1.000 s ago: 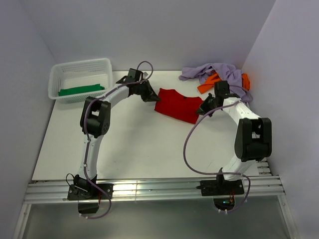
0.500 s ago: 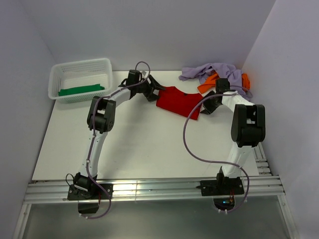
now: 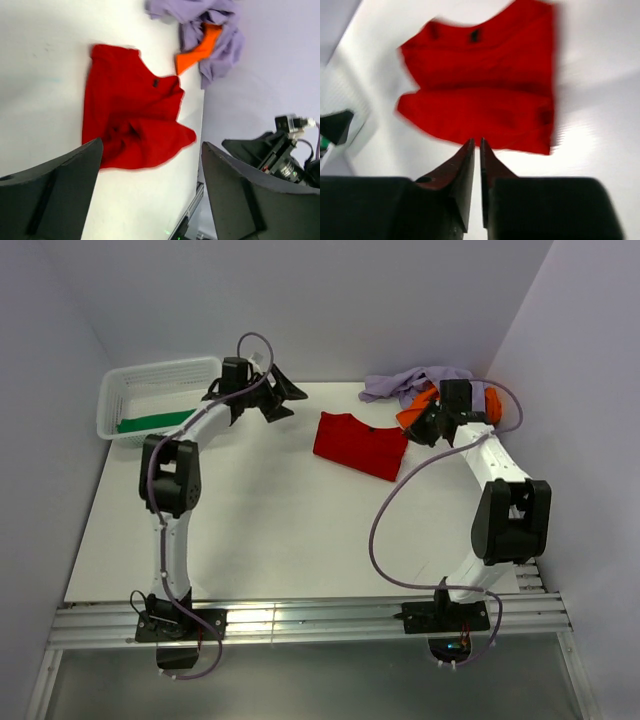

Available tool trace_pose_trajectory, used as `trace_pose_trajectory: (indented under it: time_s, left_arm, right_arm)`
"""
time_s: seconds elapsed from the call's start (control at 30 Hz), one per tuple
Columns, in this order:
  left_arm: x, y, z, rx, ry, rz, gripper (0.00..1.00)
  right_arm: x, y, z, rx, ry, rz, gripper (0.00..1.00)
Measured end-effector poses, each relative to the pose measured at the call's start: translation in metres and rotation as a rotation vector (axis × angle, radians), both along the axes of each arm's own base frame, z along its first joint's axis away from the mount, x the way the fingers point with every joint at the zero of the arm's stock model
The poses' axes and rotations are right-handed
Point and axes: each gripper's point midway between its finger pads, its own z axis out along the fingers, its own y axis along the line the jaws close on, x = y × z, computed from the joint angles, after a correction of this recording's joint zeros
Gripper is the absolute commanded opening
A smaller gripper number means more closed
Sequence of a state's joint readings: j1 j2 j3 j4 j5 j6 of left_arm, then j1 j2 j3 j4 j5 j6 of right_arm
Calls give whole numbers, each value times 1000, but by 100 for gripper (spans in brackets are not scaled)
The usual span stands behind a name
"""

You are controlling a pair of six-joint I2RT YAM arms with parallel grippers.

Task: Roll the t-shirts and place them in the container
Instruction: Roll the tshirt

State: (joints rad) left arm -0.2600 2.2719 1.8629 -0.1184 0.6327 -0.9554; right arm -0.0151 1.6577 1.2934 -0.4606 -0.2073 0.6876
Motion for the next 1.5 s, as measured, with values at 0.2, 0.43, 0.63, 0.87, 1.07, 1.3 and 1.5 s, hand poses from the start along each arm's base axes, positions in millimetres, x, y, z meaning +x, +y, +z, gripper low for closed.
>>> trace_pose_trajectory:
  time_s: [0.2, 0.43, 0.63, 0.87, 1.07, 1.3, 1.5]
  left_arm:
    - [-41, -12, 50, -7, -125, -71, 57]
    - [-67, -78, 31, -67, -147, -235, 41]
    - [-64, -106, -25, -74, -74, -290, 38]
    - [-50, -99, -84, -45, 12, -253, 34]
    - [-39, -93, -91, -16, 0, -230, 31]
    - [-72, -70, -100, 88, 54, -247, 27]
    - [-130, -27, -95, 217, 103, -245, 27]
  right_arm:
    - [4, 62, 12, 142, -50, 174, 0]
    - [29, 92, -40, 288, 50, 207, 0]
    - [43, 98, -83, 338, 137, 180, 0]
    - [48, 98, -114, 352, 166, 167, 0]
    - [37, 103, -123, 396, 133, 178, 0]
    - [-23, 142, -122, 402, 177, 239, 0]
    - [-134, 232, -118, 345, 330, 395, 1]
